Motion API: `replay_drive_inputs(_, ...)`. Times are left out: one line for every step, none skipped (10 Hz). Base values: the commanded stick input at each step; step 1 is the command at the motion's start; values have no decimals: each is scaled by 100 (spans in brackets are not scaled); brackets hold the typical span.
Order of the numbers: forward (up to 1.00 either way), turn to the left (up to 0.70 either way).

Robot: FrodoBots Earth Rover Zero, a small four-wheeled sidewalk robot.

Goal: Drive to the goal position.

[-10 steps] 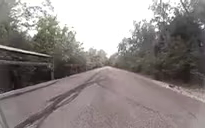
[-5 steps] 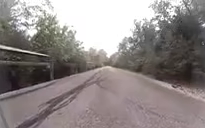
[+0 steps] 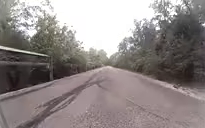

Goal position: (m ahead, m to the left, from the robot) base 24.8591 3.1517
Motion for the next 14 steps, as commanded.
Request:
replay_drive_inputs(70, 0)
replay_drive_inputs(70, 0)
replay_drive_inputs(70, 0)
replay_drive_inputs(70, 0)
replay_drive_inputs(70, 0)
replay_drive_inputs(70, 0)
replay_drive_inputs(70, 0)
replay_drive_inputs(70, 0)
replay_drive_inputs(70, 0)
replay_drive_inputs(70, 0)
replay_drive_inputs(70, 0)
replay_drive_inputs(70, 0)
replay_drive_inputs(70, 0)
replay_drive_inputs(70, 0)
